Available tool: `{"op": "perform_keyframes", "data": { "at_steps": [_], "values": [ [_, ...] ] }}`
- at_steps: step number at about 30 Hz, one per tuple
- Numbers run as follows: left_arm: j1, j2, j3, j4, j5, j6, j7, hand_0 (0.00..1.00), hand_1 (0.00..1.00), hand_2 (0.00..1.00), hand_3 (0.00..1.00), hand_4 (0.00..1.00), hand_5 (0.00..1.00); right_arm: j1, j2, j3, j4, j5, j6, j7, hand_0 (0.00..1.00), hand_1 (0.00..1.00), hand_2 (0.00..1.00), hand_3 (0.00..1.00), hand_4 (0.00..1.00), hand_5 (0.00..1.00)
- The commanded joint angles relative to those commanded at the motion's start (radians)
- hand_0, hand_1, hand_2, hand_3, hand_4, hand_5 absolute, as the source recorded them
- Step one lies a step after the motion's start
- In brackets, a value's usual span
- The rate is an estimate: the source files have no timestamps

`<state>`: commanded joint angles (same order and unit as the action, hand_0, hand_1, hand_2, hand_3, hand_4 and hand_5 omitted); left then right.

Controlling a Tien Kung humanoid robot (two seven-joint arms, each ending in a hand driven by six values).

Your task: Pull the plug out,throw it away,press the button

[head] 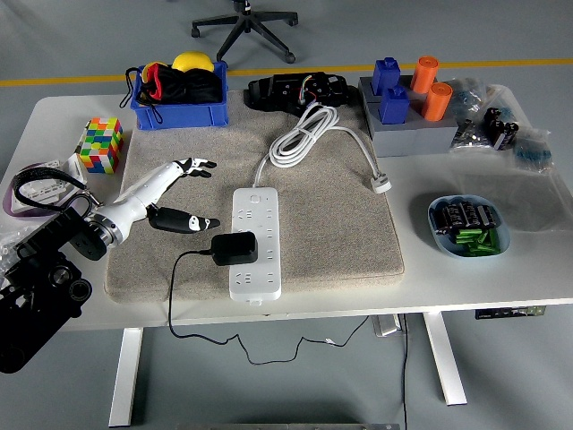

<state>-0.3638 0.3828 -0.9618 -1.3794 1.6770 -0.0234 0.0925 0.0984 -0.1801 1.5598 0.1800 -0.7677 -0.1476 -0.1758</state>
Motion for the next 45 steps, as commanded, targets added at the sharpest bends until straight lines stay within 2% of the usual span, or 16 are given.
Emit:
{"op": "perform_keyframes", "data": {
  "at_steps": [8,19,20,26,27,31,32,44,45],
  "values": [
    [-0.007,0.002,0.048,-0.009,-0.014,-0.012,0.008,0.871,0.907,0.862,0.892,0.998,0.304,0.0,0.001,-0.002,0.0,0.002,0.0,0.001,0.74,0.66,0.645,0.614,0.657,0.48],
    [-0.021,0.003,0.102,-0.012,-0.006,-0.021,0.023,0.874,0.893,0.849,0.883,0.998,0.291,0.0,0.001,-0.002,0.0,0.001,0.001,0.0,0.74,0.661,0.644,0.614,0.657,0.48],
    [-0.022,0.003,0.107,-0.009,-0.005,-0.02,0.024,0.877,0.869,0.819,0.862,0.998,0.231,0.001,0.0,-0.001,0.0,0.001,0.001,-0.001,0.74,0.66,0.644,0.614,0.657,0.48],
    [-0.026,-0.001,0.132,0.007,0.003,-0.001,0.002,0.877,0.869,0.819,0.862,0.998,0.231,0.0,0.0,-0.001,0.0,0.001,0.001,-0.001,0.74,0.66,0.644,0.614,0.657,0.48],
    [-0.027,-0.003,0.136,0.01,0.013,0.001,0.001,0.864,0.812,0.755,0.833,0.993,0.04,0.0,0.0,-0.002,0.0,0.001,0.001,-0.001,0.74,0.66,0.644,0.614,0.657,0.479],
    [-0.029,-0.006,0.151,0.021,0.025,0.009,0.0,0.864,0.812,0.755,0.833,0.993,0.04,0.001,0.002,-0.002,0.0,0.001,0.001,0.001,0.74,0.66,0.644,0.614,0.657,0.479],
    [-0.029,-0.007,0.154,0.025,0.027,0.011,0.0,0.851,0.78,0.707,0.815,0.982,0.002,0.001,0.002,-0.002,0.0,0.001,0.001,0.001,0.74,0.66,0.644,0.614,0.657,0.478],
    [-0.032,-0.01,0.171,0.039,0.014,0.024,-0.003,0.831,0.747,0.678,0.791,0.975,0.002,0.001,0.001,-0.001,0.0,0.0,0.001,0.0,0.74,0.66,0.644,0.614,0.657,0.479],
    [-0.033,-0.01,0.173,0.042,0.009,0.025,-0.006,0.759,0.664,0.609,0.729,0.971,0.002,0.001,0.001,-0.001,0.0,0.0,0.002,0.0,0.74,0.66,0.645,0.614,0.657,0.478]
  ]
}}
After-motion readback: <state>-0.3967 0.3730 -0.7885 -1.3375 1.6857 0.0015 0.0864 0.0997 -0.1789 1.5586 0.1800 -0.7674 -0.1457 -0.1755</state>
